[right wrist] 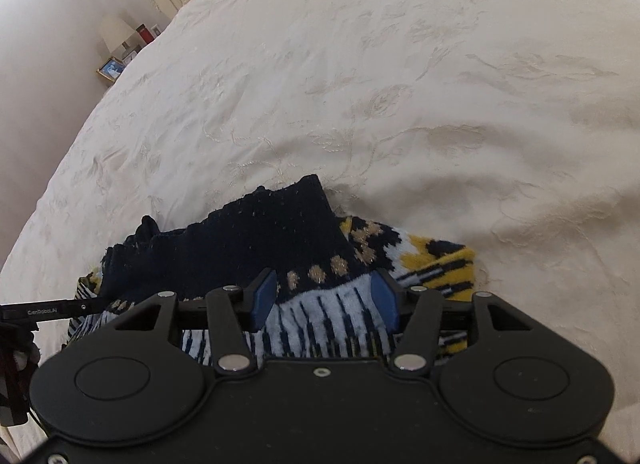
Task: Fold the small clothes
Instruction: 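Lay the folded hem down and open both grippers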
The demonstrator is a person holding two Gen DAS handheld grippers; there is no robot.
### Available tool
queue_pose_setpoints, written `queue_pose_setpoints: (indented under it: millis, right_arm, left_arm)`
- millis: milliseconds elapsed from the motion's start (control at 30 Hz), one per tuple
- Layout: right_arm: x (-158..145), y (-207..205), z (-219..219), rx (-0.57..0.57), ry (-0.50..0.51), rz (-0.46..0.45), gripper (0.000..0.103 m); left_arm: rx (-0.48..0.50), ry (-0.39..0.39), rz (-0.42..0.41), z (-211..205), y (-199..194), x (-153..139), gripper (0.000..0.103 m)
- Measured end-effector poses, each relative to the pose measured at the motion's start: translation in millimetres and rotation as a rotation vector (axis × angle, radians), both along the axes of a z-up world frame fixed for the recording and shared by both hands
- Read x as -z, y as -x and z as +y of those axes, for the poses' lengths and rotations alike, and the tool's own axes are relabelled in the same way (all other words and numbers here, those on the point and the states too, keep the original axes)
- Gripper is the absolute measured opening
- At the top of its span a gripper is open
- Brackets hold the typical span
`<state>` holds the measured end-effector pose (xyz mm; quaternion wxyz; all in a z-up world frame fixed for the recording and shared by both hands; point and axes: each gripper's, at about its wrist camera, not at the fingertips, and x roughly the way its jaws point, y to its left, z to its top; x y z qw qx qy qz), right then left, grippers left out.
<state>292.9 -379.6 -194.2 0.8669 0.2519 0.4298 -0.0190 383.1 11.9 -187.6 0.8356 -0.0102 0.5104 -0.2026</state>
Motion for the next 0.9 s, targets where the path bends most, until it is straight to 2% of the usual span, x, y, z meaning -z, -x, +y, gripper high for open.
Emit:
queue_pose_setpoints:
  millis: [67, 133, 167, 200, 267, 333, 433, 500, 567, 600, 700, 733, 767, 800, 833, 867, 900]
  right_arm:
    - [3, -4, 2, -0.014, 0.004, 0.010, 0.061]
    - [5, -7, 5, -0.039, 0.004, 0.017, 0.055]
    - [4, -7, 9, -0.059, 0.023, 0.021, 0.024]
    - [2, -8, 14, -0.083, 0.048, 0.026, 0.010]
    - [-10, -5, 25, -0.121, 0.087, -0.010, 0.008]
    - [-25, -1, 32, -0.139, 0.108, -0.071, 0.007]
    - [-33, -4, 31, -0.119, 0.169, -0.081, 0.007]
    - [-21, -10, 24, -0.089, 0.180, -0.034, 0.007]
    - [-5, -15, 16, -0.051, 0.183, 0.030, 0.007]
    - [3, -17, 11, -0.033, 0.171, 0.061, 0.011]
    - [9, -8, 1, 0.013, 0.142, 0.079, 0.017]
    - [8, -3, 0, 0.020, 0.147, 0.073, 0.022]
    - [5, 2, 0, 0.024, 0.152, 0.062, 0.042]
    - [3, 8, 1, 0.026, 0.156, 0.050, 0.064]
    - [-1, 13, 1, 0.025, 0.155, 0.034, 0.073]
    - [-4, 18, 3, 0.025, 0.155, 0.015, 0.080]
    - [-9, 23, 4, 0.029, 0.161, 0.004, 0.079]
  left_arm:
    - [0.006, -0.028, -0.034, -2, 5, -3, 0.012]
    - [0.004, -0.039, -0.066, -3, 12, -9, 0.009]
    - [0.003, -0.059, -0.101, -6, 18, -15, 0.008]
    - [0.012, -0.078, -0.146, -9, 24, -23, 0.008]
    - [0.041, -0.106, -0.230, -14, 36, -39, 0.008]
    - [0.064, -0.117, -0.266, -17, 38, -48, 0.008]
    - [0.037, -0.144, -0.216, -17, 24, -37, 0.008]
    - [0.001, -0.167, -0.159, -18, 13, -19, 0.009]
    - [-0.029, -0.159, -0.070, -17, 1, 0, 0.015]
    - [-0.047, -0.147, -0.060, -15, -1, 3, 0.016]
    - [-0.074, -0.116, -0.041, -13, -1, 2, 0.040]
    - [-0.062, -0.097, -0.022, -13, -1, 0, 0.063]
    - [-0.048, -0.085, -0.006, -14, -1, -2, 0.086]
    - [-0.038, -0.083, -0.005, -15, 3, -6, 0.092]
    - [-0.037, -0.089, -0.017, -17, 8, -11, 0.092]
    - [-0.040, -0.096, -0.033, -17, 13, -16, 0.093]
    - [-0.045, -0.097, -0.042, -18, 19, -21, 0.093]
